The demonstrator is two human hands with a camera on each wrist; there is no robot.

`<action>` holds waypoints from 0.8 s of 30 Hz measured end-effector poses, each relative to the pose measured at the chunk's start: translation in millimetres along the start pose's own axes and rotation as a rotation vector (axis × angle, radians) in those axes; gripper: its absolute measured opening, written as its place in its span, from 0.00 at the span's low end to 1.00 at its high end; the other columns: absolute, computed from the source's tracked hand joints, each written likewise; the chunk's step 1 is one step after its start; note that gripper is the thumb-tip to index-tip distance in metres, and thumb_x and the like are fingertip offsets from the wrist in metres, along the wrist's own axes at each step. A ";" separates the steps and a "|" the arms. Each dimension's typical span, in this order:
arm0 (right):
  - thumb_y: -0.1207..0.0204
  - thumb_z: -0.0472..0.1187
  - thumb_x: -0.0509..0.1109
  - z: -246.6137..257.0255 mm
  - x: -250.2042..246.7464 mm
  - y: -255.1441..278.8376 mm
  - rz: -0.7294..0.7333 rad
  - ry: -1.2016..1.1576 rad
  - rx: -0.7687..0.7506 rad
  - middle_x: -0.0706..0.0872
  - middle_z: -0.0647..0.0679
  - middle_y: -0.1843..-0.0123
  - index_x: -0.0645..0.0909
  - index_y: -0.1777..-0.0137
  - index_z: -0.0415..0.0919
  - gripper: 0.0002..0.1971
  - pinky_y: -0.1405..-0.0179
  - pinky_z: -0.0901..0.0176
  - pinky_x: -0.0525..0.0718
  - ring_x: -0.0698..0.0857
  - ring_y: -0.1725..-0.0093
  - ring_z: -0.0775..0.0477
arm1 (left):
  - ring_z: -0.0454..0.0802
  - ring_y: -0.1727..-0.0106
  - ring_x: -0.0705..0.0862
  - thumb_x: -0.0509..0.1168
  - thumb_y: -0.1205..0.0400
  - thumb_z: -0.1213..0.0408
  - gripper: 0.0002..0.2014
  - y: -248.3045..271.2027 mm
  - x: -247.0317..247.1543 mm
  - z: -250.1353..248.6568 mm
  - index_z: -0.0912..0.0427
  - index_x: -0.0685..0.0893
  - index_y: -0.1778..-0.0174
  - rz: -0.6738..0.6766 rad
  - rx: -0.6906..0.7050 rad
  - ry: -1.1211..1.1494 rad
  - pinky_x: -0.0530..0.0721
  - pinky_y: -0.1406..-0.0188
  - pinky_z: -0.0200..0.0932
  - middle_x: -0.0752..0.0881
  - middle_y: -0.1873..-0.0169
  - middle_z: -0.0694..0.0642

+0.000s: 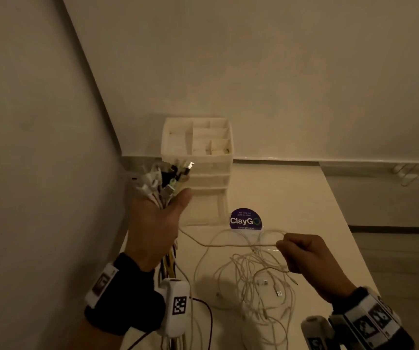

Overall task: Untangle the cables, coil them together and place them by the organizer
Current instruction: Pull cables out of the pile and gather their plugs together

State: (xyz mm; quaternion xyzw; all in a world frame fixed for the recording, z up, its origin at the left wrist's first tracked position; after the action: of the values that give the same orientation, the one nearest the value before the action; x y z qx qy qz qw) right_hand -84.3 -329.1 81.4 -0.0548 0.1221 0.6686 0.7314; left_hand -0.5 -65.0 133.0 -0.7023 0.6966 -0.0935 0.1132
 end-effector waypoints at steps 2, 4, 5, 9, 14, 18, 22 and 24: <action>0.23 0.35 0.68 15.1 11.6 -5.0 0.005 -0.026 -0.051 0.68 0.47 0.78 0.69 0.78 0.42 0.22 0.72 0.56 0.69 0.66 0.75 0.52 | 0.32 0.78 0.79 0.73 0.23 0.66 0.05 10.4 19.5 -7.1 0.54 0.89 0.53 0.123 0.008 -0.063 0.75 0.75 0.29 0.80 0.82 0.42; 0.32 0.45 0.69 31.3 22.8 -7.4 0.025 -0.052 -0.100 0.67 0.48 0.78 0.68 0.80 0.43 0.18 0.73 0.57 0.68 0.65 0.77 0.52 | 0.32 0.67 0.86 0.74 0.24 0.66 0.05 20.9 40.1 -7.3 0.51 0.90 0.56 0.278 -0.004 -0.113 0.81 0.64 0.29 0.89 0.71 0.39; 0.34 0.47 0.68 39.3 28.1 -8.2 0.036 -0.079 -0.124 0.67 0.49 0.79 0.68 0.80 0.43 0.18 0.73 0.59 0.68 0.65 0.77 0.52 | 0.39 0.61 0.89 0.75 0.24 0.62 0.04 26.0 48.3 -3.9 0.52 0.91 0.54 0.351 -0.012 -0.126 0.84 0.59 0.36 0.91 0.66 0.43; 0.29 0.43 0.67 55.0 39.6 -13.4 0.078 -0.177 -0.198 0.69 0.50 0.78 0.74 0.78 0.39 0.17 0.75 0.59 0.67 0.65 0.79 0.52 | 0.44 0.56 0.89 0.72 0.24 0.54 0.09 34.4 59.5 7.7 0.50 0.90 0.50 0.367 -0.015 -0.124 0.86 0.52 0.46 0.92 0.60 0.48; 0.27 0.54 0.67 26.3 37.2 -12.4 0.150 -0.178 -0.144 0.67 0.48 0.76 0.80 0.70 0.36 0.21 0.74 0.61 0.66 0.65 0.76 0.52 | 0.35 0.80 0.78 0.72 0.23 0.62 0.12 13.4 26.7 -2.7 0.47 0.83 0.72 0.080 0.006 -0.134 0.75 0.73 0.36 0.81 0.83 0.39; 0.25 0.51 0.67 -18.7 31.1 -11.4 0.052 -0.161 -0.046 0.65 0.46 0.74 0.80 0.69 0.34 0.20 0.73 0.59 0.64 0.63 0.75 0.51 | 0.68 0.81 0.68 0.72 0.25 0.49 0.18 -10.3 -15.9 0.8 0.54 0.77 0.74 -0.112 -0.012 0.004 0.72 0.77 0.54 0.68 0.82 0.59; 0.25 0.48 0.67 -49.0 41.0 -7.7 0.037 -0.172 0.084 0.65 0.49 0.75 0.81 0.67 0.34 0.17 0.74 0.58 0.62 0.63 0.75 0.51 | 0.48 0.89 0.60 0.67 0.22 0.52 0.20 -11.0 -34.3 1.5 0.52 0.75 0.80 -0.100 -0.036 0.079 0.66 0.77 0.41 0.65 0.89 0.46; 0.25 0.49 0.67 -51.3 47.9 -0.7 0.057 -0.141 0.095 0.66 0.48 0.76 0.82 0.67 0.36 0.17 0.75 0.59 0.65 0.64 0.76 0.50 | 0.47 0.89 0.59 0.68 0.21 0.53 0.20 -7.8 -35.7 0.1 0.52 0.75 0.79 -0.086 -0.053 0.121 0.64 0.78 0.39 0.64 0.88 0.46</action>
State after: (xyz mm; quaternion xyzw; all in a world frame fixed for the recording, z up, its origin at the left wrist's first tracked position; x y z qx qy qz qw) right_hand -85.3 -295.4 19.8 0.0309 0.1036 0.6849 0.7206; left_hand 6.6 -29.4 136.2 -0.7273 0.6737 -0.1221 0.0479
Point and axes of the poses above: each hand's wrist, its own y-axis away from the middle knuckle, its own x-axis out of the palm, z = x × y, the point moved 2 cm from there along -y, towards the middle knuckle
